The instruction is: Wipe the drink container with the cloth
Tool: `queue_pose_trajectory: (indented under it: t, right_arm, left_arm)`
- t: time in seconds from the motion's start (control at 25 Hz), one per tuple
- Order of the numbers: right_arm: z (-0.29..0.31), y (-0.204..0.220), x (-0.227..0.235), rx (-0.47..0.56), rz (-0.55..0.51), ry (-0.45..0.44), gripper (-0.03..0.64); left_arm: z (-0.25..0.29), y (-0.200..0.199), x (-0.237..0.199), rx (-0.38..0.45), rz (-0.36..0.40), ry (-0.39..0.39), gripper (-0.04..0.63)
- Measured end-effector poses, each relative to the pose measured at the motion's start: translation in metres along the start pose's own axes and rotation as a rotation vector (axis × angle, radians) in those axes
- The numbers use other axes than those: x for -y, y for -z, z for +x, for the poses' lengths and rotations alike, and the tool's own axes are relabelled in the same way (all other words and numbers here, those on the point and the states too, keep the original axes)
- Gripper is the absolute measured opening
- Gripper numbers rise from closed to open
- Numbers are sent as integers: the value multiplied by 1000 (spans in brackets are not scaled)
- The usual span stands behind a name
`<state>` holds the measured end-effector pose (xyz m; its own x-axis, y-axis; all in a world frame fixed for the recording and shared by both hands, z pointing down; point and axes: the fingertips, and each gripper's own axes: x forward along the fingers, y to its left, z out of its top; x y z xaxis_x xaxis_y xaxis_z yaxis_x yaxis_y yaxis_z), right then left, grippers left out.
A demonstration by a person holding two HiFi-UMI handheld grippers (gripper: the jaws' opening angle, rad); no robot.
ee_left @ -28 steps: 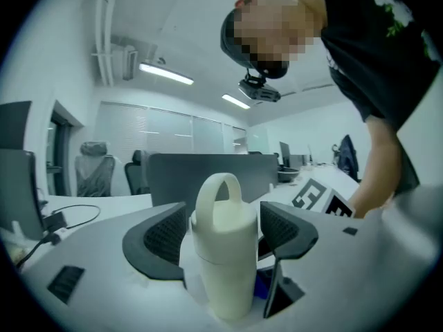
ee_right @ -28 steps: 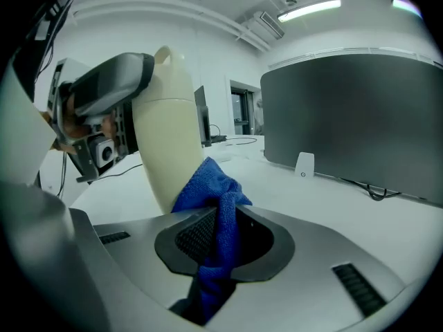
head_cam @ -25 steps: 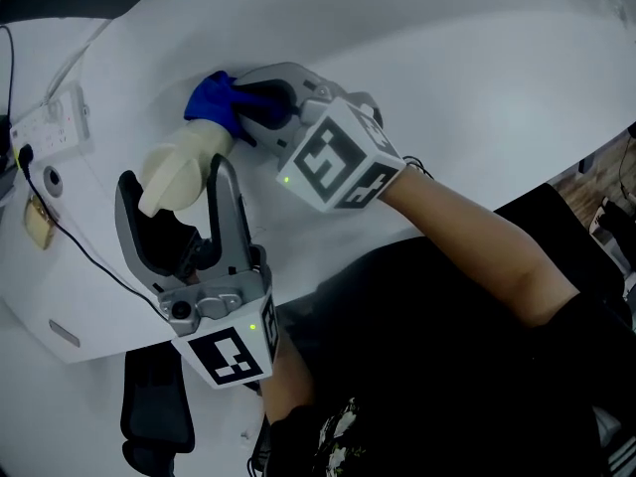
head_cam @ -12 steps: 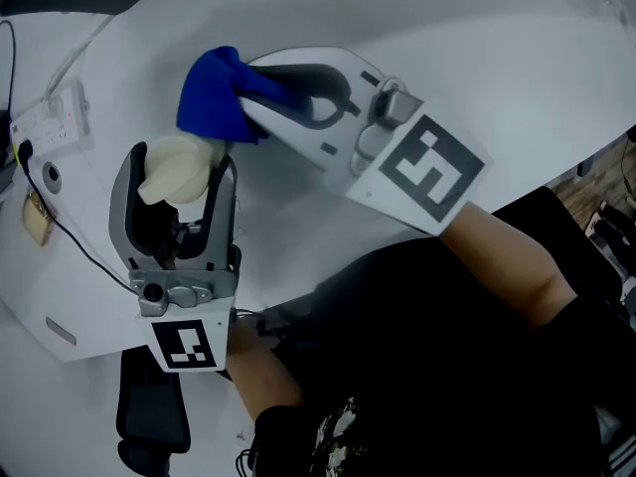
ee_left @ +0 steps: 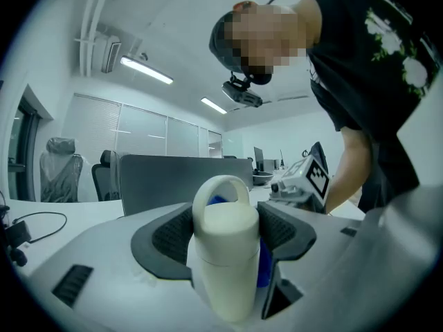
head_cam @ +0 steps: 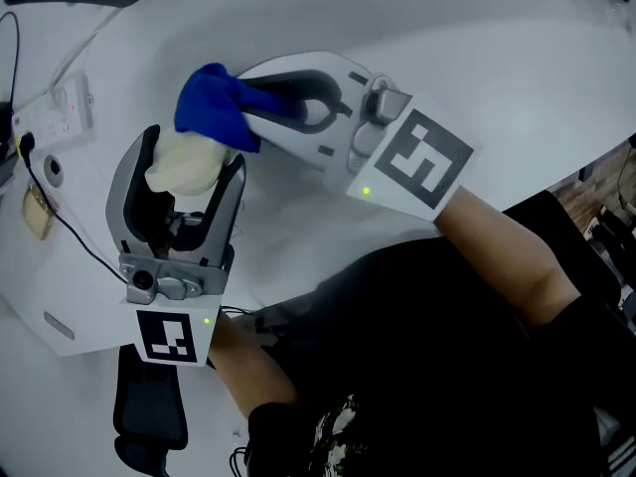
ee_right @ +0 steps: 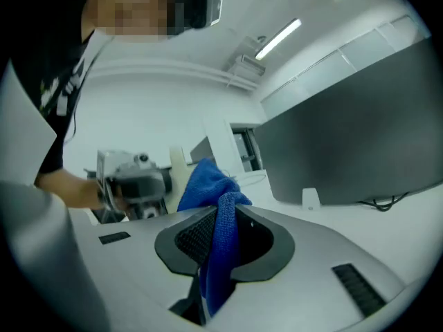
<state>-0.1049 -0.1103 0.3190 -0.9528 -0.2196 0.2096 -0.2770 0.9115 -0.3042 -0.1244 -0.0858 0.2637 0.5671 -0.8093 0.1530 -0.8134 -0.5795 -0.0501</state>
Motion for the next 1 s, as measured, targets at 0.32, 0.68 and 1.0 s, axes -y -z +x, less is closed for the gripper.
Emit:
queue_pose_trajectory:
  t: [0.32,0.68,1.0]
  right_arm:
    - [17,73,16,-329,-232,94,55]
    - [17,72,17,-299,-181,81,57]
    - [14,67,17,-256,-181,106,58]
  left_arm:
    - [1,1,-2,-31,-5,2,287]
    - [-9,-4,-10,-32,-96,-388,305]
    - [-1,1,-13,-64,-119,-502,285]
